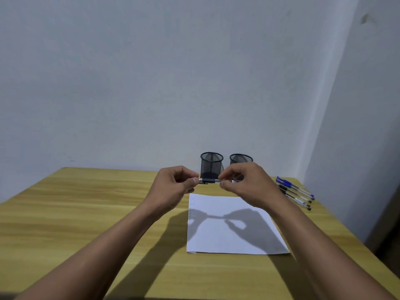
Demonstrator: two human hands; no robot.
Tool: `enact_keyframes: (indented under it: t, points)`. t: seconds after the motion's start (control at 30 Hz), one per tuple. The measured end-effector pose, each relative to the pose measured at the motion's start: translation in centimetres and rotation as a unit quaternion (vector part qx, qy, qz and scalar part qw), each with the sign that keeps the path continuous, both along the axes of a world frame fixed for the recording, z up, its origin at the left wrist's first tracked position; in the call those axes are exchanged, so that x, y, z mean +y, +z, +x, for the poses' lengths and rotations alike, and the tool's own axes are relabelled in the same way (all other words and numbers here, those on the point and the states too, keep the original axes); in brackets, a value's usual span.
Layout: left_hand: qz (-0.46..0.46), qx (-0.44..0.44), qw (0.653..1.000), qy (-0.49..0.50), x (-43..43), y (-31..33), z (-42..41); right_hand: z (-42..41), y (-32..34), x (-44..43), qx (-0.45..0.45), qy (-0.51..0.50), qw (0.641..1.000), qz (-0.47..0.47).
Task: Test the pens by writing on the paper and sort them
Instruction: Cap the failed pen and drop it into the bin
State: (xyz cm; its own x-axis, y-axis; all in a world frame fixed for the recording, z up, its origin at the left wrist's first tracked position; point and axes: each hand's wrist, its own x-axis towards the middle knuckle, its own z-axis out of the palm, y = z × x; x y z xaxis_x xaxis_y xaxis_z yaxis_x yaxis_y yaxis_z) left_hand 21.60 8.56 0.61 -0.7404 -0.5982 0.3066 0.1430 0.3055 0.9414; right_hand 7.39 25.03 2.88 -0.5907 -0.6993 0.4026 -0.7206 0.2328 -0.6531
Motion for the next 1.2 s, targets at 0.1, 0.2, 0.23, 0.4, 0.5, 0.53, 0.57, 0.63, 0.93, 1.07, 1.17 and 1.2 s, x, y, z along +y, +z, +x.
enact_keyframes:
  t: [0.1, 0.2, 0.23, 0.4, 0.5, 0.53, 0.57, 0.63, 0.93, 1.07, 1.17, 1.2]
  points:
    - [0.002, 0.001, 1.0, -0.004, 0.3, 0.0, -0.1, 0.2, 0.2, 0.0, 0.061, -0.007, 0.998, 0.032]
    - [0.0, -0.003, 1.0, -0.005, 0.4, -0.1, -0.4, 0.1, 0.2, 0.2, 0.098, -0.009, 0.994, 0.054]
    - [-0.001, -0.003, 1.0, -0.006, 0.5, -0.1, -0.6, 0.0, 0.1, 0.4, 0.099, -0.009, 0.993, 0.057]
    - [-0.056, -0.027, 0.998, -0.003, 1.5, -0.3, -2.0, -0.9, 0.2, 2.0, 0.098, -0.034, 0.992, 0.065]
    - [-0.117, -0.041, 0.992, 0.008, 2.8, -0.1, -3.6, -2.0, -0.1, 4.5, 0.095, -0.065, 0.991, 0.072]
    - [-0.137, -0.041, 0.99, 0.016, 3.4, 0.0, -4.3, -2.5, -0.3, 5.7, 0.09, -0.077, 0.99, 0.075]
    - [-0.164, -0.042, 0.985, 0.022, 4.3, 0.1, -4.9, -3.0, -0.6, 7.0, 0.087, -0.091, 0.989, 0.076]
    - [-0.218, -0.046, 0.975, 0.019, 6.4, 0.2, -6.4, -4.2, -1.2, 10.0, 0.084, -0.128, 0.985, 0.079]
    - [-0.398, -0.118, 0.897, -0.152, 19.3, -3.1, -15.4, -7.6, -4.8, 25.9, 0.054, -0.324, 0.941, 0.077]
    - [-0.426, -0.175, 0.86, -0.22, 24.7, -5.5, -18.6, -8.5, -8.0, 31.4, 0.031, -0.389, 0.918, 0.075]
    - [-0.477, -0.199, 0.815, -0.261, 27.6, -7.5, -20.1, -9.3, -11.1, 34.3, 0.003, -0.415, 0.907, 0.07]
    - [-0.503, -0.208, 0.796, -0.265, 28.2, -8.1, -20.5, -9.6, -12.4, 35.2, -0.007, -0.421, 0.905, 0.067]
